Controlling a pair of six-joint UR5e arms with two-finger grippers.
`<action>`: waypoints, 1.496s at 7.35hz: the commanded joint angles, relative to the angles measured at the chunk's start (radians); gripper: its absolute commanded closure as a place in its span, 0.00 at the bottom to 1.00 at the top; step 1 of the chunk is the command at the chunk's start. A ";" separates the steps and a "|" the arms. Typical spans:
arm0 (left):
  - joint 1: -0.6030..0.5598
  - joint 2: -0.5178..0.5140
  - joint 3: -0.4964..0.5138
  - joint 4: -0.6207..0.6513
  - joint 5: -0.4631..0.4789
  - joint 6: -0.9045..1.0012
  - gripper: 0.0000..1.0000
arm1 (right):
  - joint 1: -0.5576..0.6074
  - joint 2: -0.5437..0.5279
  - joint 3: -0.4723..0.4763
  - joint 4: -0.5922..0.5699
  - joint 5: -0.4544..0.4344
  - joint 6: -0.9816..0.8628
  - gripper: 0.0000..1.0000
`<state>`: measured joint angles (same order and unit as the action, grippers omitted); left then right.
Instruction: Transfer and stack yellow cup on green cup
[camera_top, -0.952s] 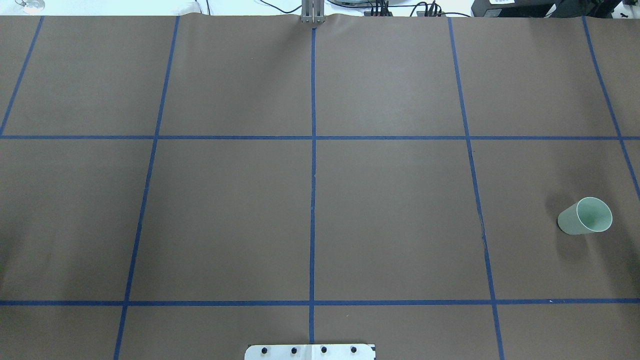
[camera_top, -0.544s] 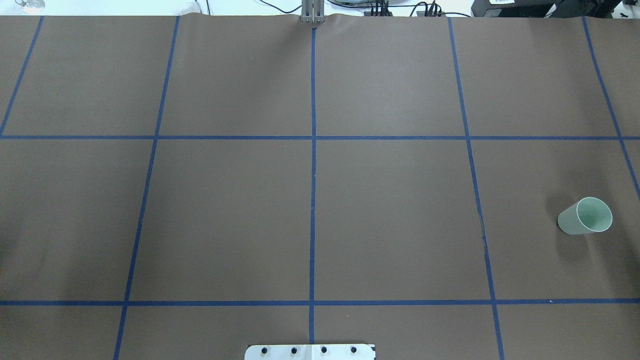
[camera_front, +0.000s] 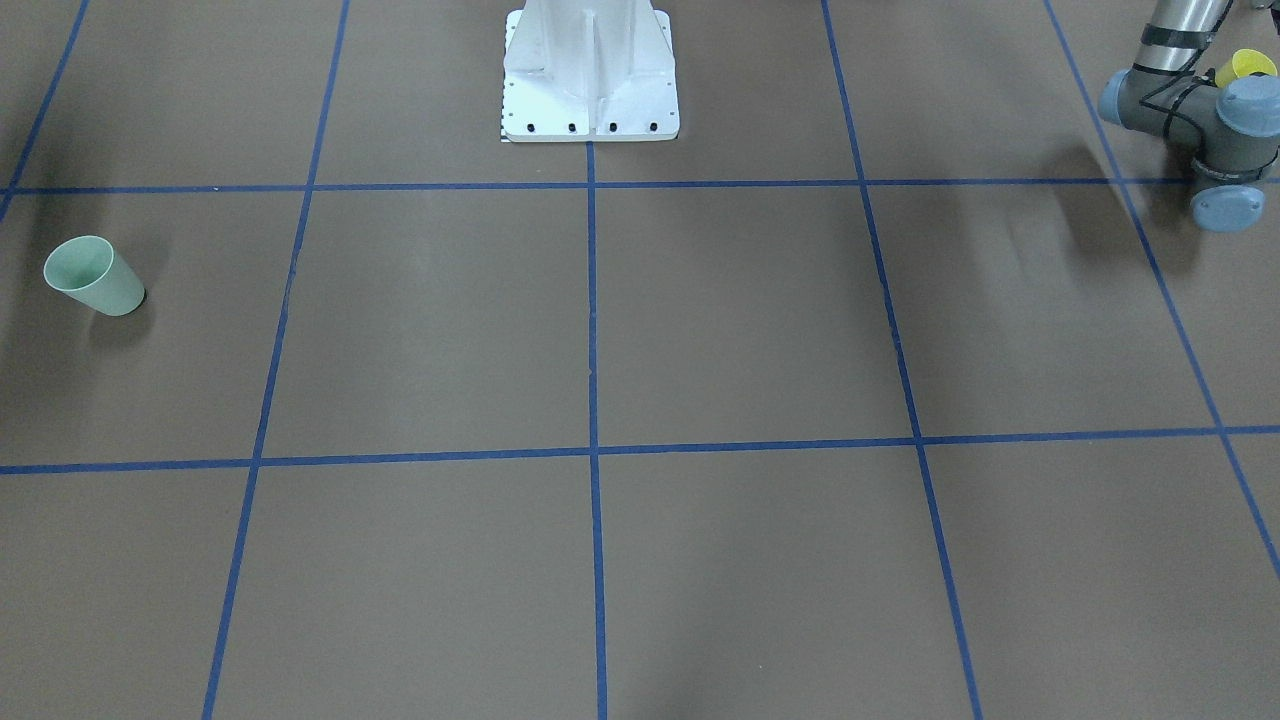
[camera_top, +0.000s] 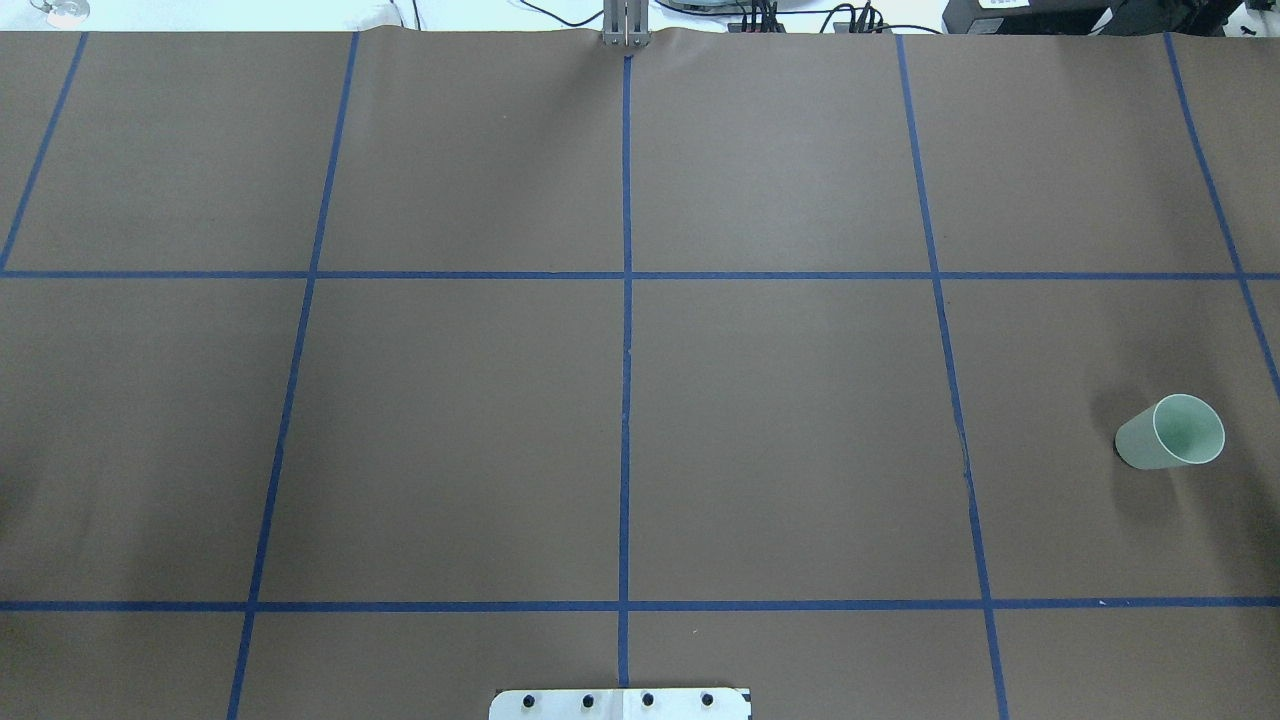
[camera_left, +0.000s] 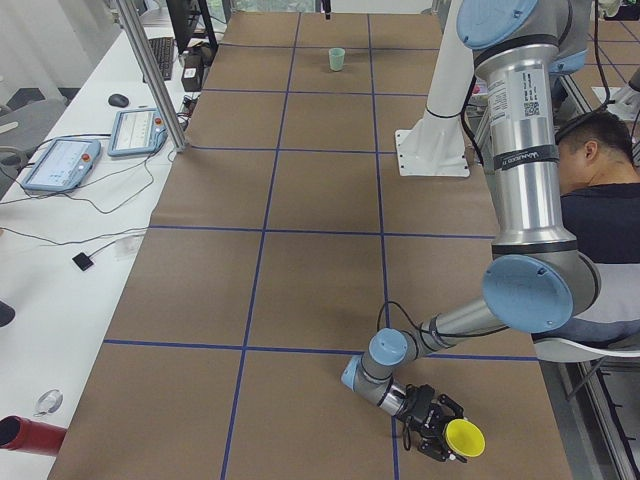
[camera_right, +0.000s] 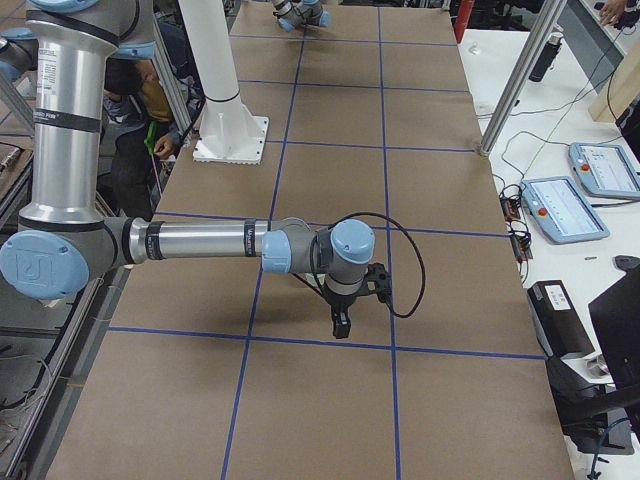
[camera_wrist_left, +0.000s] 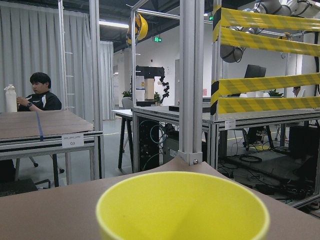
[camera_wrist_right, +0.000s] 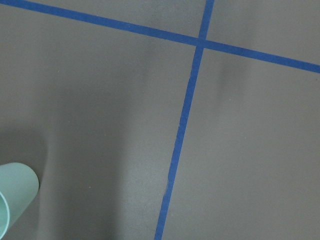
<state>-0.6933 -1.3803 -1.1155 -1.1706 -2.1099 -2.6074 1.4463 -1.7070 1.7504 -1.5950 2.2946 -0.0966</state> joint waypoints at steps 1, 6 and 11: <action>0.002 0.006 -0.004 0.006 0.028 0.058 0.72 | -0.004 0.006 0.000 0.001 0.000 0.000 0.00; -0.003 0.101 -0.124 -0.020 0.373 0.159 0.80 | -0.026 0.012 0.000 0.001 -0.001 0.006 0.00; -0.093 0.127 -0.122 -0.220 0.826 0.330 0.85 | -0.027 0.032 -0.002 0.003 -0.004 0.011 0.00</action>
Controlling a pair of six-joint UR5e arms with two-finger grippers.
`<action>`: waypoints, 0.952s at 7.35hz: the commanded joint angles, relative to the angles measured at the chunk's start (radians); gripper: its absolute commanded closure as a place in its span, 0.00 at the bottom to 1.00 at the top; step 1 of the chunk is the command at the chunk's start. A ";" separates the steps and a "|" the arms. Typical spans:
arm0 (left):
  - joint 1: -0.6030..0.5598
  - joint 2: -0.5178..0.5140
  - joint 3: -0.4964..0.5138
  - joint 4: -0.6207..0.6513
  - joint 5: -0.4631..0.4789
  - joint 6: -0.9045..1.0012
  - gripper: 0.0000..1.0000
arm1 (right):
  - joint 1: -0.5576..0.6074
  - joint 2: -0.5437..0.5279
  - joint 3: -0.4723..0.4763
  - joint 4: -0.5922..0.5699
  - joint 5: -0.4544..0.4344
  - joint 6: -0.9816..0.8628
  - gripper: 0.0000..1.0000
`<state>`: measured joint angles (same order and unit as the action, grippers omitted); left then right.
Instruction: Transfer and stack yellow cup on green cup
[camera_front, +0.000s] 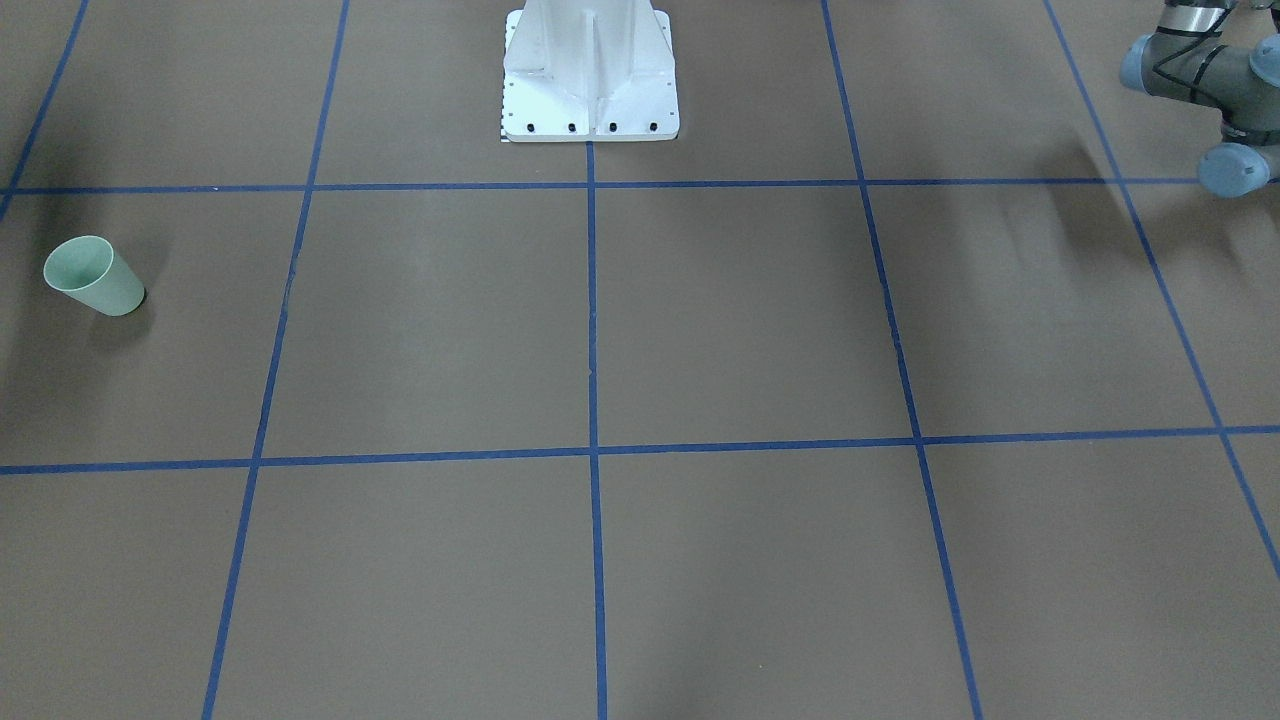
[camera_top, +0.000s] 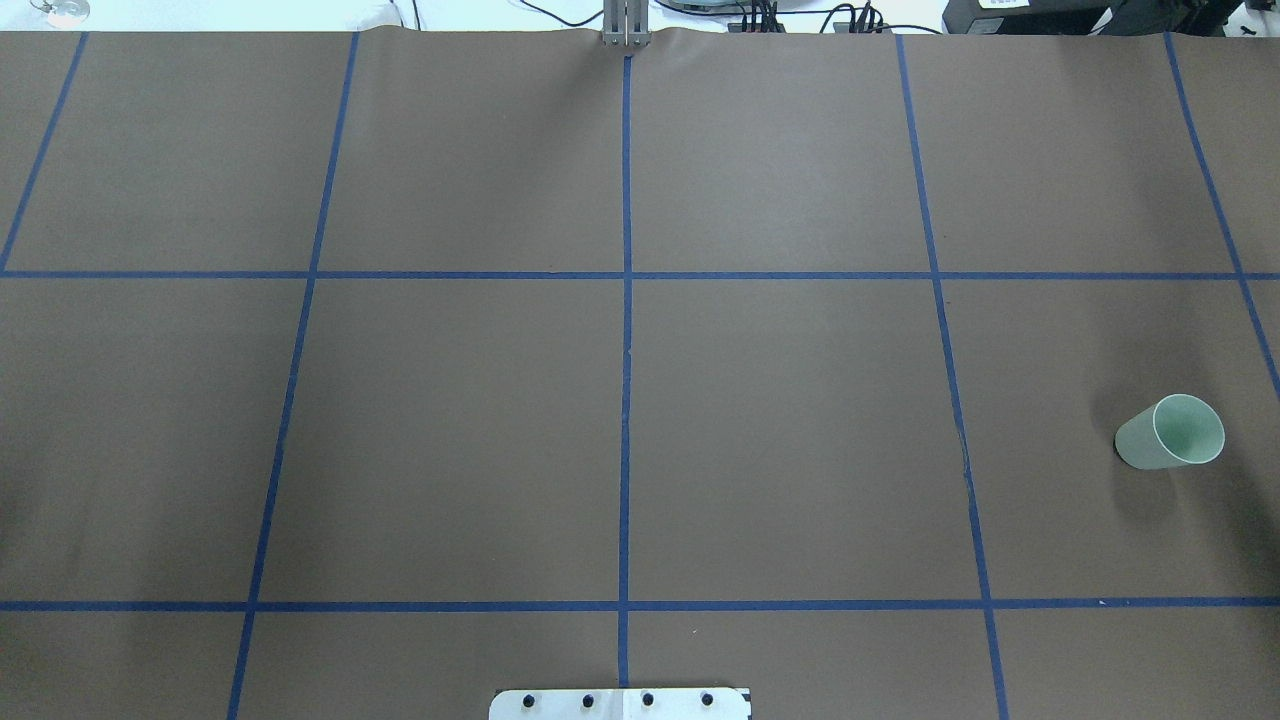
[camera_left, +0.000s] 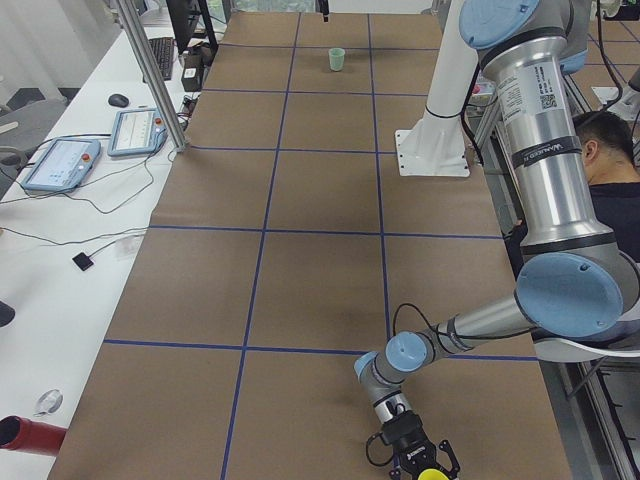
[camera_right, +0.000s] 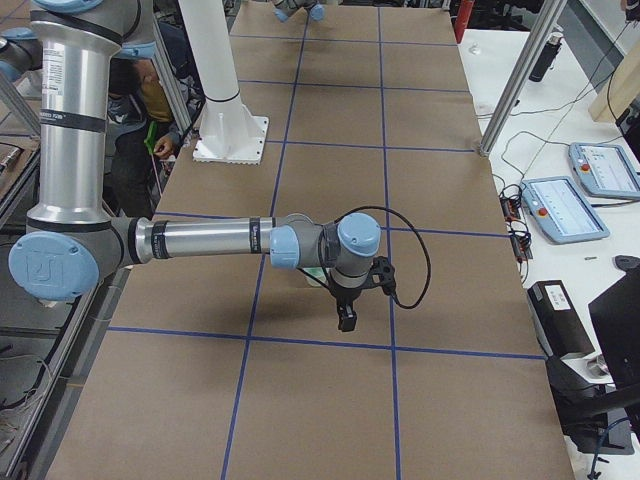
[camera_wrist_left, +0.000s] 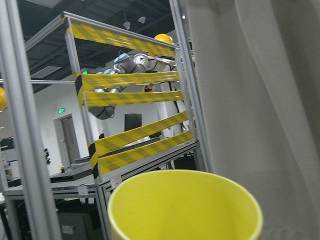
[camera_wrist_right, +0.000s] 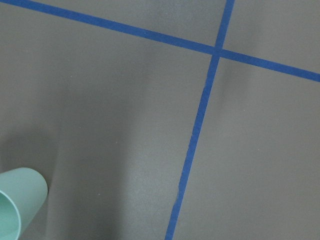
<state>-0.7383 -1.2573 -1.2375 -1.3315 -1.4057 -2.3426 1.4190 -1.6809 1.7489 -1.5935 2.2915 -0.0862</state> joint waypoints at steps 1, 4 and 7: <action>-0.097 0.002 0.001 -0.143 0.205 0.160 0.83 | 0.000 0.009 0.000 0.001 -0.001 0.000 0.00; -0.110 0.004 0.001 -0.344 0.243 0.369 0.93 | 0.000 0.033 0.000 0.001 -0.001 0.000 0.00; -0.160 0.004 0.003 -0.683 0.306 0.628 0.95 | 0.000 0.046 0.000 0.001 0.000 0.000 0.00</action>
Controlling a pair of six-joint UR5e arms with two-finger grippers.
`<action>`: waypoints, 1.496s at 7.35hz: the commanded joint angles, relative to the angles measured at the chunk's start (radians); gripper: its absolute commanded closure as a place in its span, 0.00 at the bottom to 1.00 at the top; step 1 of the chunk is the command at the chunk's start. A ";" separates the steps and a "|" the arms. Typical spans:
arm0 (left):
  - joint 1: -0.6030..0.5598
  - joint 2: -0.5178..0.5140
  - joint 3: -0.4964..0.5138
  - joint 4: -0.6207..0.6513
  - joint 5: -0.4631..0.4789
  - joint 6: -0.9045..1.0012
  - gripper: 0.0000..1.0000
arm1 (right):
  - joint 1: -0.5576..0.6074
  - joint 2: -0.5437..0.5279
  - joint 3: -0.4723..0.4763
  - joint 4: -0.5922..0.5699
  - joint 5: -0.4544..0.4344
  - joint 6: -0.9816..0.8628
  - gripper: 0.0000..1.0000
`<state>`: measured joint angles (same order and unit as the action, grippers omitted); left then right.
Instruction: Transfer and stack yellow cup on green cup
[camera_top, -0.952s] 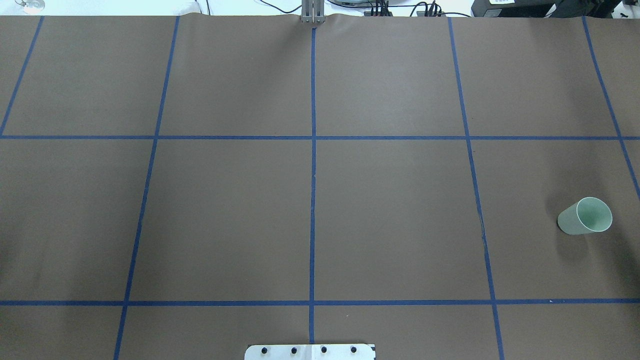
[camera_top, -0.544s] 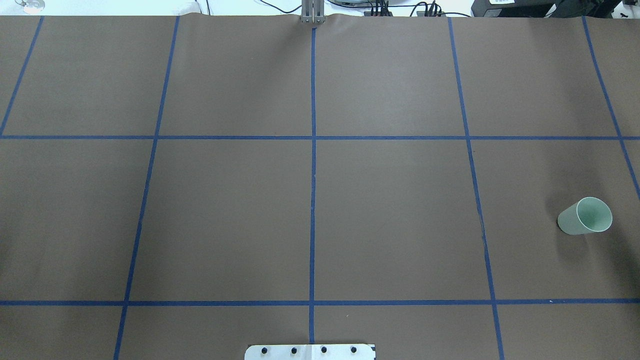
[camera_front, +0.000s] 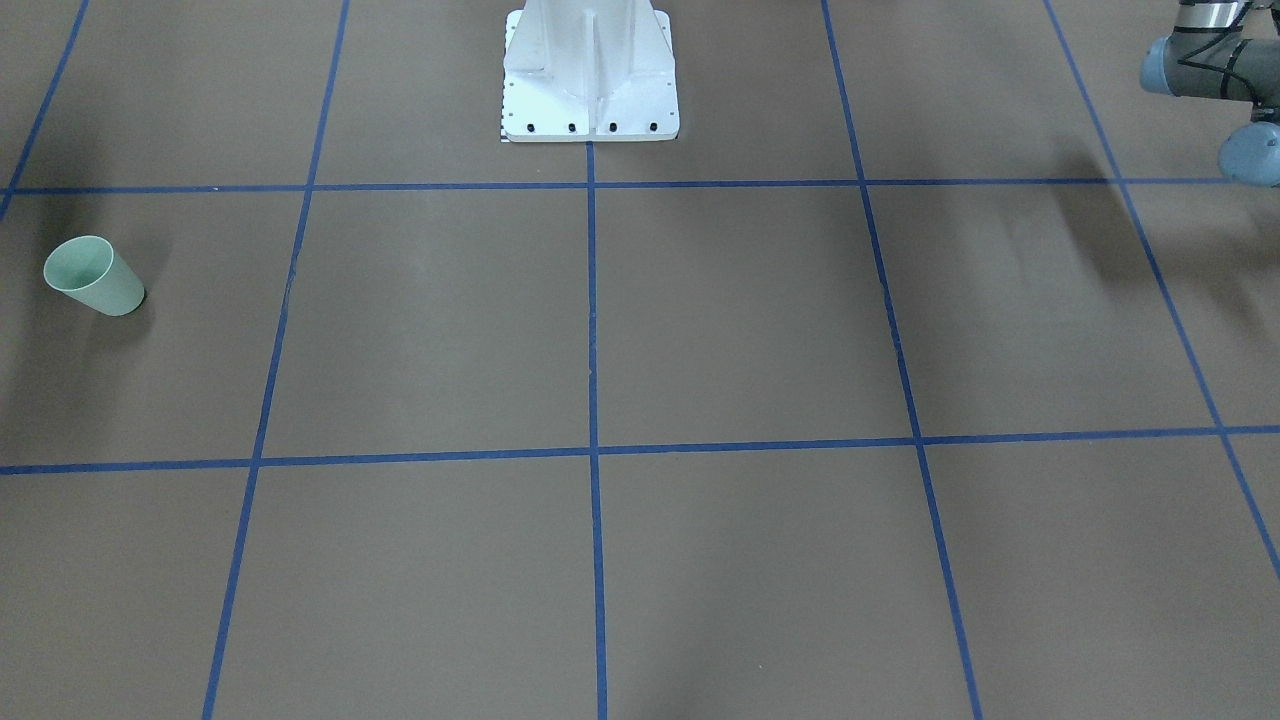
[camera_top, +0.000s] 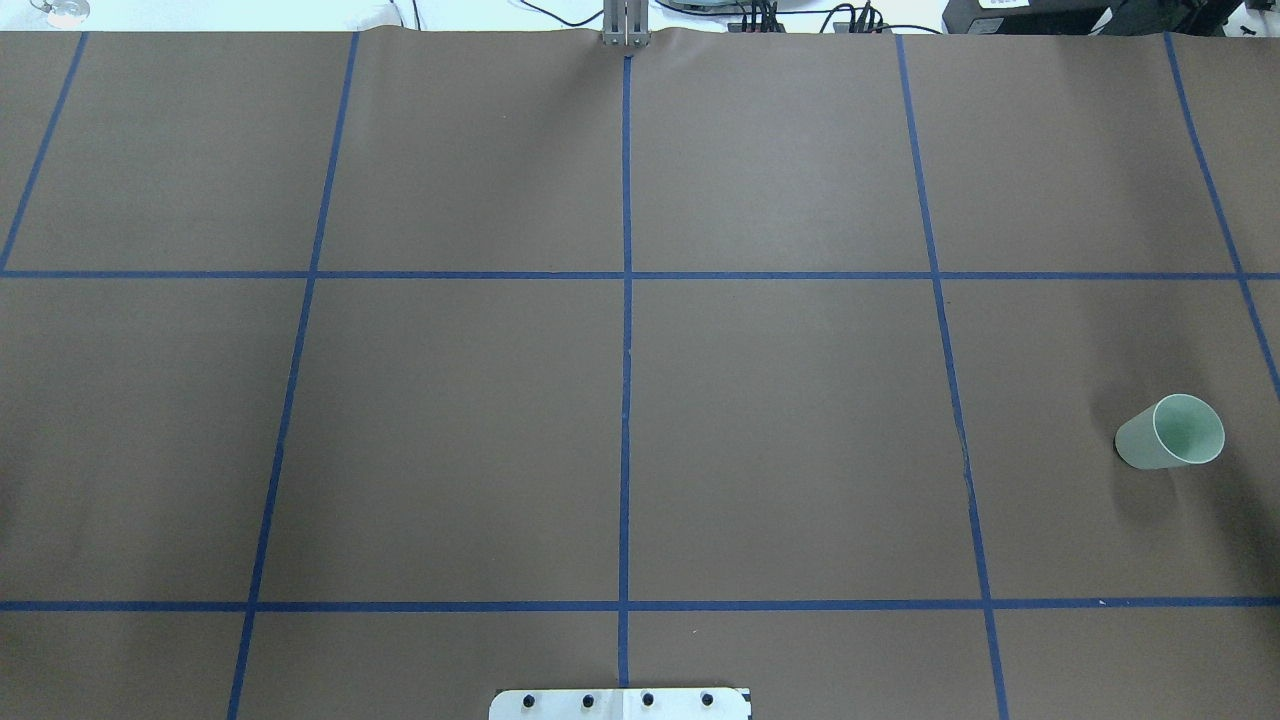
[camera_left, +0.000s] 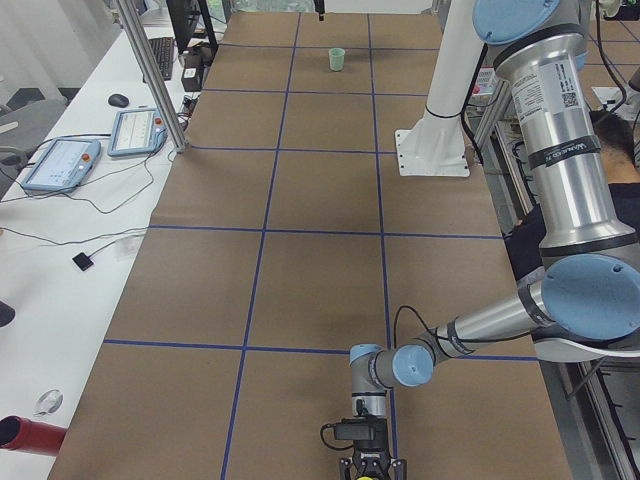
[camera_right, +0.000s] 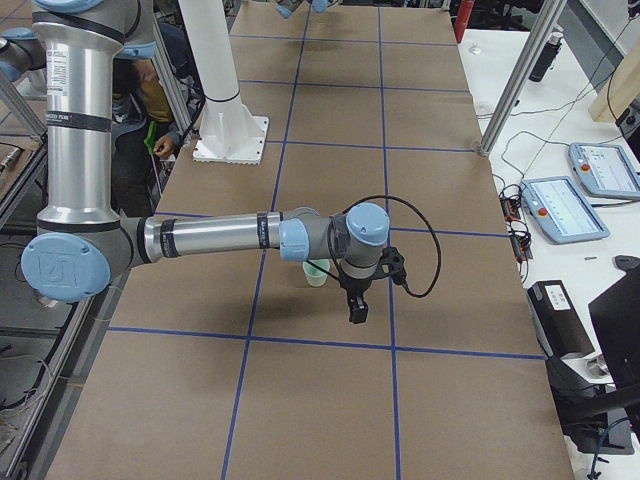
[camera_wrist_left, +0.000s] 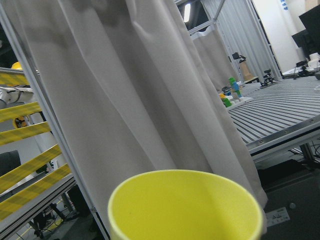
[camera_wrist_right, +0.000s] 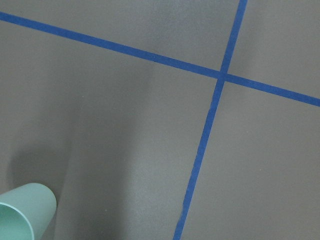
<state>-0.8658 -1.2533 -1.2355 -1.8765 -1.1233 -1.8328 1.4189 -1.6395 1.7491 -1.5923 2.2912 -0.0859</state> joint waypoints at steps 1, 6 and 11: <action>-0.097 0.000 0.001 -0.290 0.036 0.251 0.95 | 0.000 0.004 0.001 0.000 0.001 0.000 0.00; -0.397 -0.153 -0.002 -0.894 0.031 1.030 0.97 | 0.000 0.009 0.012 0.002 0.004 -0.002 0.00; -0.398 -0.233 -0.080 -1.197 -0.433 1.184 1.00 | 0.000 0.044 -0.006 0.100 -0.010 0.000 0.00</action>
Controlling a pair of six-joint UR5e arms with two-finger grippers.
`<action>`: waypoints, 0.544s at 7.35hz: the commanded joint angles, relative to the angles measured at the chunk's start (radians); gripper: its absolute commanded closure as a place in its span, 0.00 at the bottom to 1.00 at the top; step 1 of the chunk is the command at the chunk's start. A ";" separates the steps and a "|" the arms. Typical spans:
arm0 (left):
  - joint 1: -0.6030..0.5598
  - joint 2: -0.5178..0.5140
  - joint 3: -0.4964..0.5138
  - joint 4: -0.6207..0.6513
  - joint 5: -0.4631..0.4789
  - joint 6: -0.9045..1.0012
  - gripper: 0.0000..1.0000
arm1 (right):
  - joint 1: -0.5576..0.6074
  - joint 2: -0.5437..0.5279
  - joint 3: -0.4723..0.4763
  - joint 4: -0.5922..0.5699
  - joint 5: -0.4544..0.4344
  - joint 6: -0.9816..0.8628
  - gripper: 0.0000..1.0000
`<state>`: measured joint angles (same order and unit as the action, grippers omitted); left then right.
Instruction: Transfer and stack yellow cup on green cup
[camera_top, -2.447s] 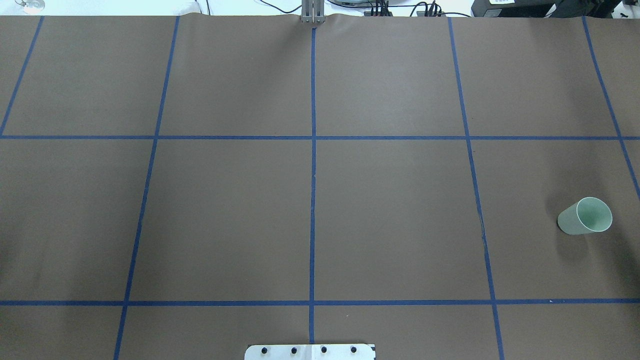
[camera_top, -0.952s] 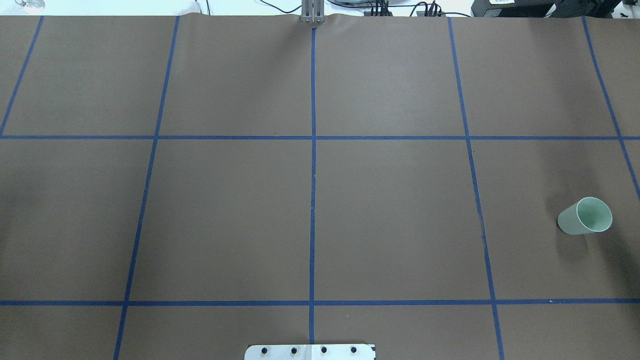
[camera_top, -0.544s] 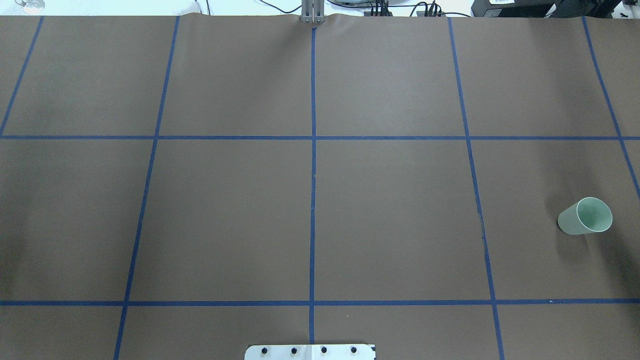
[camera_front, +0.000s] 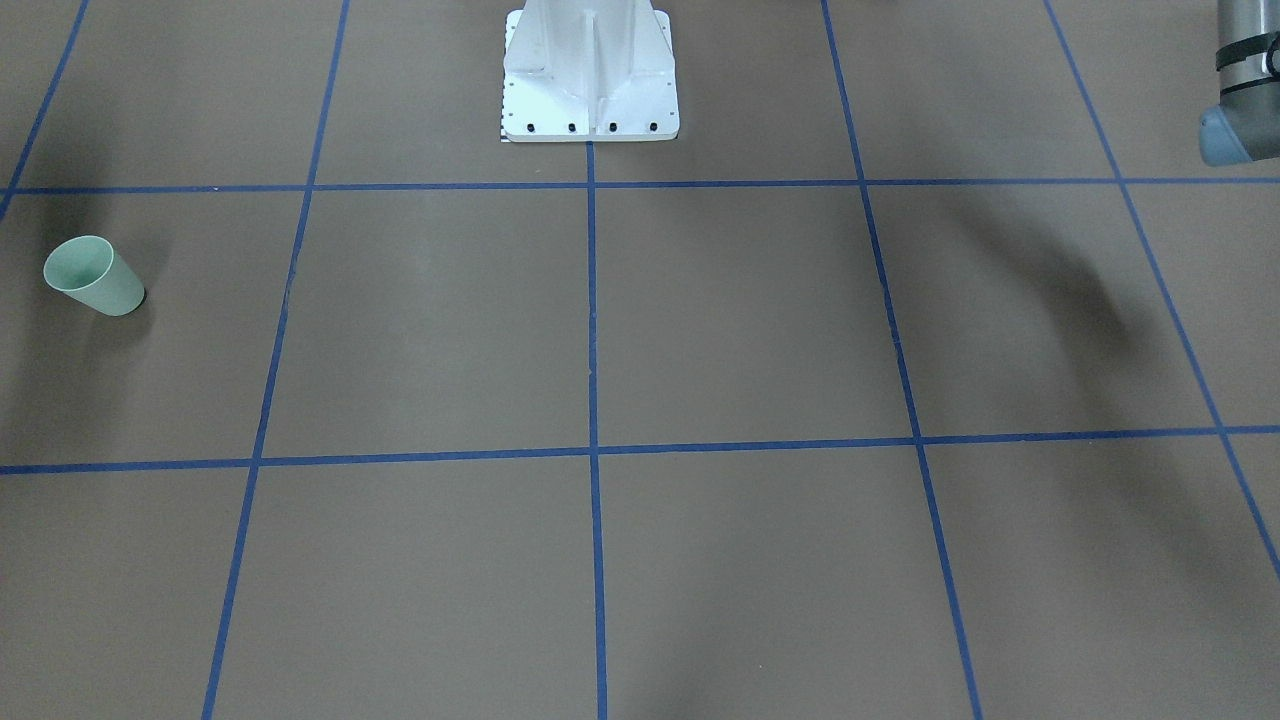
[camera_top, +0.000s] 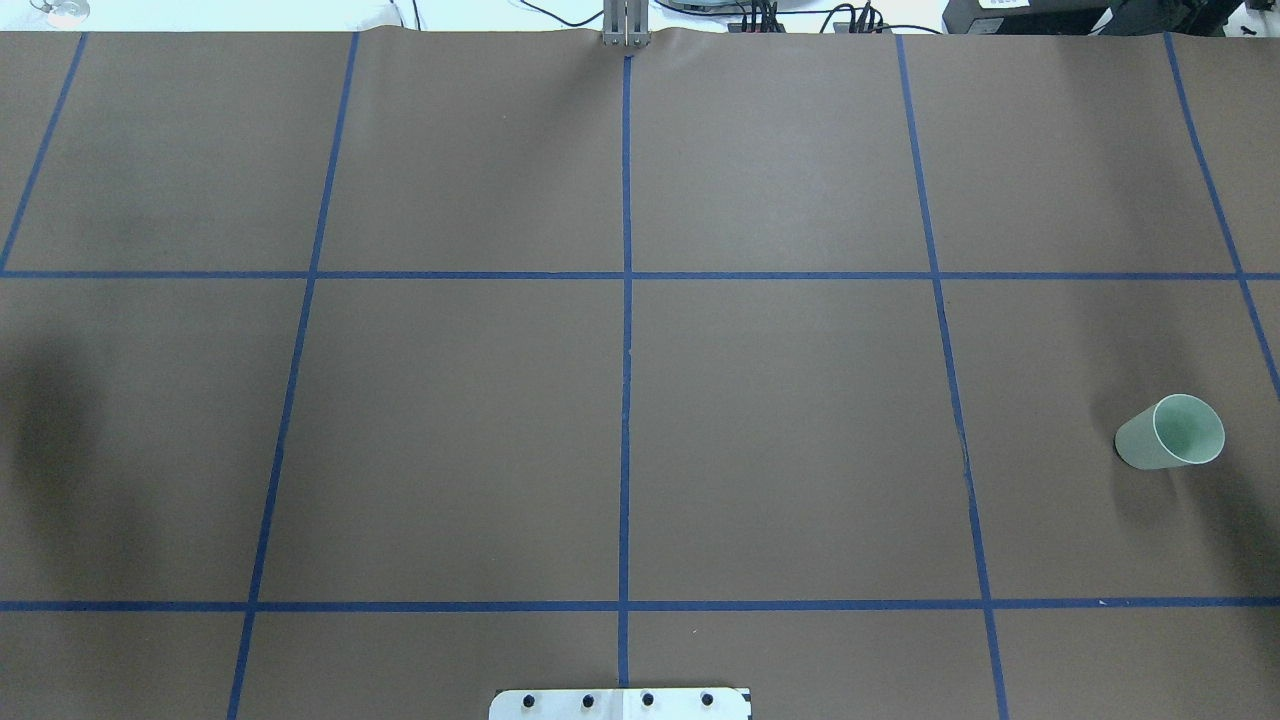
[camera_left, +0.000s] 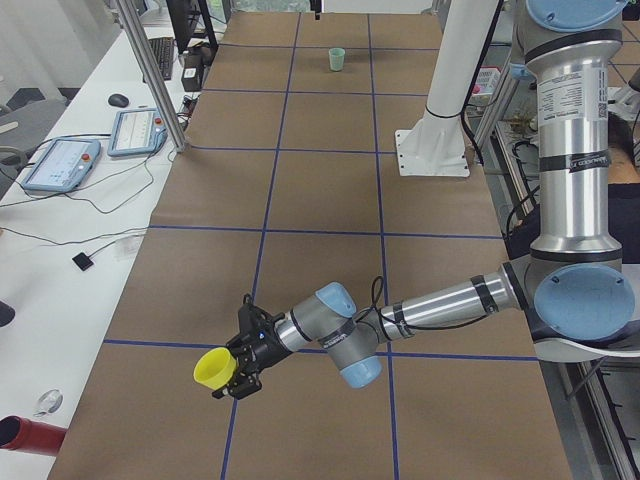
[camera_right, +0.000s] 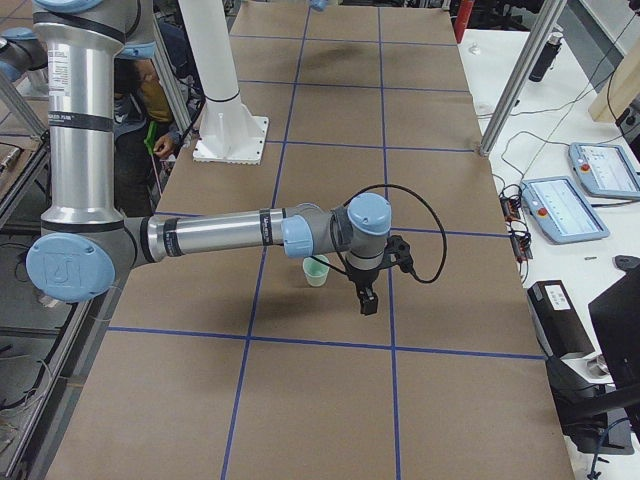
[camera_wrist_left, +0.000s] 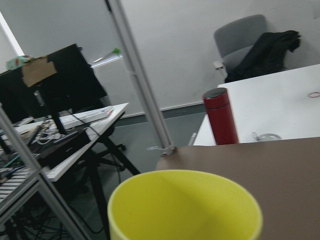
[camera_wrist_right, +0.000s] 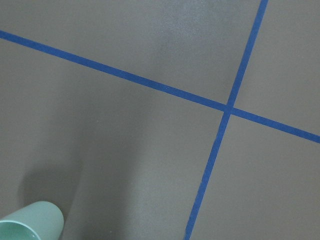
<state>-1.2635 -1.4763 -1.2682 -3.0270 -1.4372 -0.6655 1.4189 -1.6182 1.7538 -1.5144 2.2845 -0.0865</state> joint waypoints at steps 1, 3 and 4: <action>0.000 -0.016 -0.112 -0.049 -0.235 0.033 1.00 | 0.000 0.029 -0.004 0.025 -0.003 0.001 0.00; 0.000 -0.065 -0.201 -0.047 -0.459 0.142 0.99 | 0.003 0.015 -0.016 0.107 -0.002 0.002 0.00; 0.000 -0.118 -0.207 -0.047 -0.577 0.142 0.98 | 0.005 0.017 -0.030 0.115 -0.002 0.002 0.00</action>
<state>-1.2640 -1.5409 -1.4499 -3.0735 -1.8554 -0.5443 1.4216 -1.5983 1.7380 -1.4323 2.2820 -0.0849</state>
